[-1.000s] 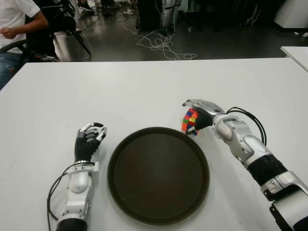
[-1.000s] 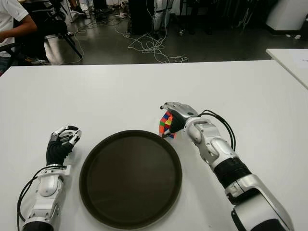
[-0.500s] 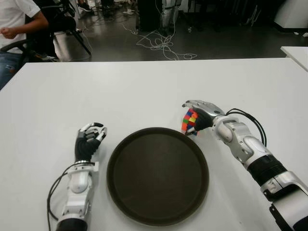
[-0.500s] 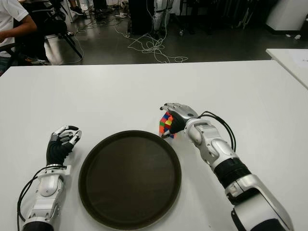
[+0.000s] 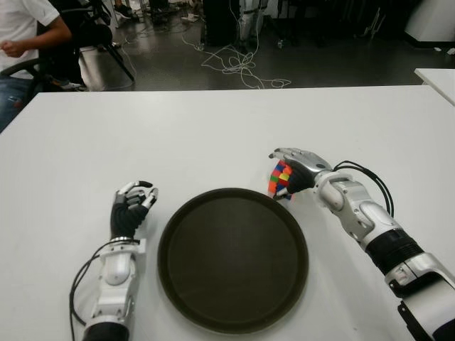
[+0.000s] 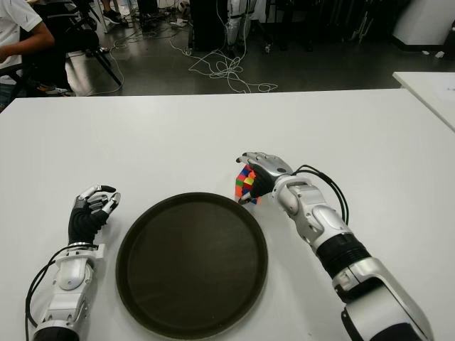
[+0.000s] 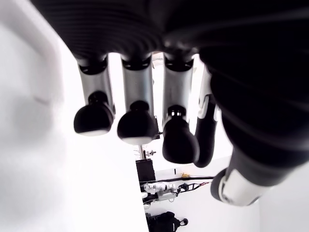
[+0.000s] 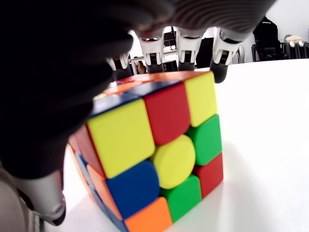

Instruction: Pick up the Rubik's Cube and put it in the plate

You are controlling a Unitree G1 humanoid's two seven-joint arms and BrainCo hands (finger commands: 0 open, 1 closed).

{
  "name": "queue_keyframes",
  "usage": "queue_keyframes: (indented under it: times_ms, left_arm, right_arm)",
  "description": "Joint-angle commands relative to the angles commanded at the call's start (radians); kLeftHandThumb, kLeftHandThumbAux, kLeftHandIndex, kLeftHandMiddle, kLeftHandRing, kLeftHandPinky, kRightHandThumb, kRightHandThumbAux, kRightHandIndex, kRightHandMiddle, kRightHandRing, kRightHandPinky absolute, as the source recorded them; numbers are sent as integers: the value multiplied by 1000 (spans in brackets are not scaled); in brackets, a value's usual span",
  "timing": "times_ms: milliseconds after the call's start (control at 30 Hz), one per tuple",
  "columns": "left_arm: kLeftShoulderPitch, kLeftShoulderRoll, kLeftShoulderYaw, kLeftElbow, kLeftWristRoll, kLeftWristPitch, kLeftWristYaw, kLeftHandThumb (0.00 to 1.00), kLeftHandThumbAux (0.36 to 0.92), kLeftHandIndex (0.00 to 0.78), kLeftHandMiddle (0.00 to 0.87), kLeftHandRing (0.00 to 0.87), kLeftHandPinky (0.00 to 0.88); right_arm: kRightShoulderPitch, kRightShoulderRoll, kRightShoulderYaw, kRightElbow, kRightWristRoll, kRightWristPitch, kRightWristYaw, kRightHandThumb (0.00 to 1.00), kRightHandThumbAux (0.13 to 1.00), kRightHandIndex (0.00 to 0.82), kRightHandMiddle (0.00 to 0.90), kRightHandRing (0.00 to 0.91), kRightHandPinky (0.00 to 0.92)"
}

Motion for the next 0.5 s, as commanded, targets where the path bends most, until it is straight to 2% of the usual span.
queue_keyframes:
  times_ms: [500]
  left_arm:
    - [-2, 0, -1, 6, -1, -21, -5, 699, 708, 442, 819, 834, 815]
  right_arm:
    - [1, 4, 1, 29, 0, -21, -25, 0, 685, 0, 0, 0, 0]
